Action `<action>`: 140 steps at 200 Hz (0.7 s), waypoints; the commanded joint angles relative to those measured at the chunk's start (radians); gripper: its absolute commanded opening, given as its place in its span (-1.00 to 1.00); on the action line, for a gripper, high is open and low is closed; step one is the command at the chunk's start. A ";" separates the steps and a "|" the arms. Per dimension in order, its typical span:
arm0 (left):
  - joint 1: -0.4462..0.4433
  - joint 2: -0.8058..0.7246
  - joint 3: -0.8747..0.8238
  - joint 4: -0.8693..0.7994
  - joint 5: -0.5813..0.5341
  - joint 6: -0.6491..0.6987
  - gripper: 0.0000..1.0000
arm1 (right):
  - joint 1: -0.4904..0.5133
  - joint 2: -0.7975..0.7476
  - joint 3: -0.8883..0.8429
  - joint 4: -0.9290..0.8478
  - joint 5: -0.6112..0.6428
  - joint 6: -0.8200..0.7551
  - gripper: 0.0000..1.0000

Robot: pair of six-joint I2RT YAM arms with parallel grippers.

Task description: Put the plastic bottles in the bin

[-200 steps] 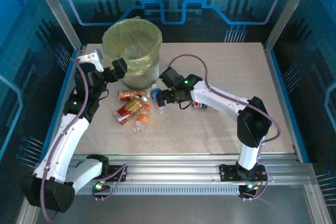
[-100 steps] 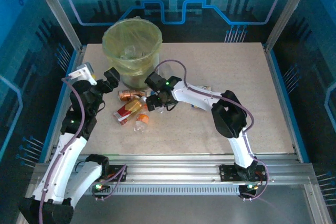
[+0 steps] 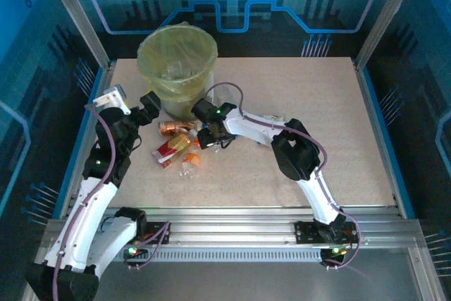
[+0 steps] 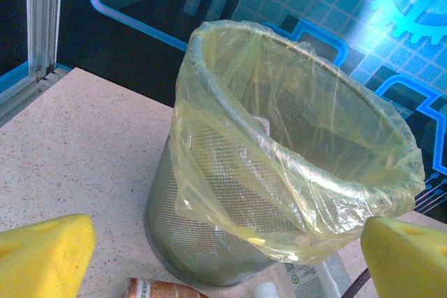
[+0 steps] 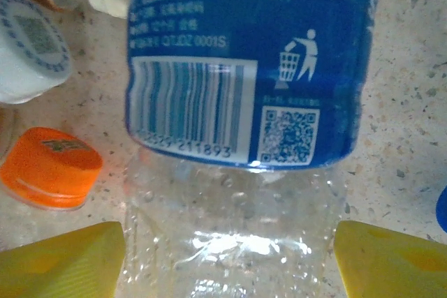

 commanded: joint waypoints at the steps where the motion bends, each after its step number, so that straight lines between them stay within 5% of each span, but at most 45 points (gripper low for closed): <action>1: 0.000 0.007 -0.009 0.030 -0.019 -0.003 0.98 | -0.010 0.034 0.034 -0.017 -0.011 -0.015 0.53; 80: 0.000 0.028 -0.007 0.035 0.000 -0.020 0.98 | -0.008 0.046 0.022 -0.018 -0.014 -0.026 0.05; 140: 0.000 0.044 0.003 0.040 0.044 -0.043 0.98 | -0.007 -0.104 -0.101 0.013 0.025 -0.018 -0.14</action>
